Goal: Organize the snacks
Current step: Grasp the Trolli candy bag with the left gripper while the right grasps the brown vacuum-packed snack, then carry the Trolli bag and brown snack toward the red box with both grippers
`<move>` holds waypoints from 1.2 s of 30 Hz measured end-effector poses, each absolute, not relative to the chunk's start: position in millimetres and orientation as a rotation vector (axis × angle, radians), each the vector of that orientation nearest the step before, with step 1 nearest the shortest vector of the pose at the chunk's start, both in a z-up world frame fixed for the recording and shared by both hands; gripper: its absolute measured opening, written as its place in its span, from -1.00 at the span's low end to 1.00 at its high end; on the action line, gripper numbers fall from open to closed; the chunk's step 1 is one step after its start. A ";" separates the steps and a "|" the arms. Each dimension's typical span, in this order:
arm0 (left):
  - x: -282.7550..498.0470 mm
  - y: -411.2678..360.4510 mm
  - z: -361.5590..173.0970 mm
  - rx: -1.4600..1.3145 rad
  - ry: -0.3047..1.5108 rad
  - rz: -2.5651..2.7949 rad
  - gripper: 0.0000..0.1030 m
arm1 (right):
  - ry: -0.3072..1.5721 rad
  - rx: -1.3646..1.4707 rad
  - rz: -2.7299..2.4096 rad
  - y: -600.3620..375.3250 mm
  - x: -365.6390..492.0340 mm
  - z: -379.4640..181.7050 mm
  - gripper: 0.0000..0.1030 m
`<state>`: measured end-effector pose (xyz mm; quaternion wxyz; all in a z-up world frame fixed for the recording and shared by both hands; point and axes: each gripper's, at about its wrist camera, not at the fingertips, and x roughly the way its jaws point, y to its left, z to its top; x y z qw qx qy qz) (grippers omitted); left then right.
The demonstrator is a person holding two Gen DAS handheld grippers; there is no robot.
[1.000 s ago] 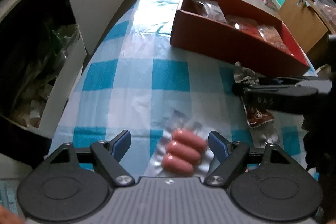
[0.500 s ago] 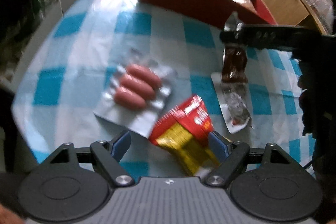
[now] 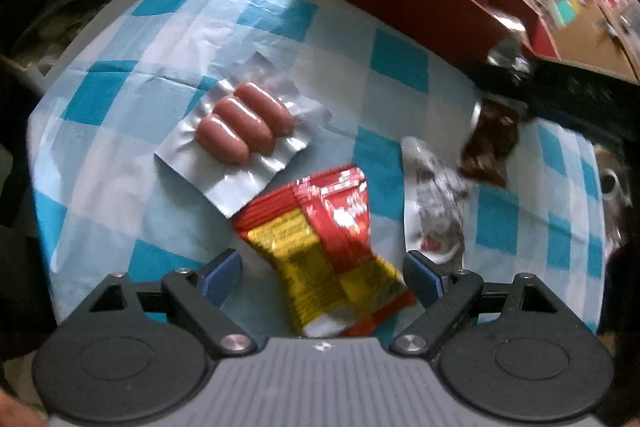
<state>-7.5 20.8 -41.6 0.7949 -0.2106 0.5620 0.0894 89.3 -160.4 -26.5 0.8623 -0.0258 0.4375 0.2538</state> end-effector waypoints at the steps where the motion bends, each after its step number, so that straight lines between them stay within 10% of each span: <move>1: -3.9 18.4 -41.9 -0.446 1.201 0.214 0.60 | 0.917 -0.051 0.536 -160.9 89.5 -26.1 0.04; 13: -2.1 -6.6 -39.1 -0.185 1.134 0.152 -0.07 | 0.903 -0.003 0.547 -180.9 86.1 -15.6 0.04; 36: 28.0 11.0 14.3 -0.240 0.932 0.077 -0.12 | 0.886 0.037 0.526 -188.3 90.9 -8.4 0.04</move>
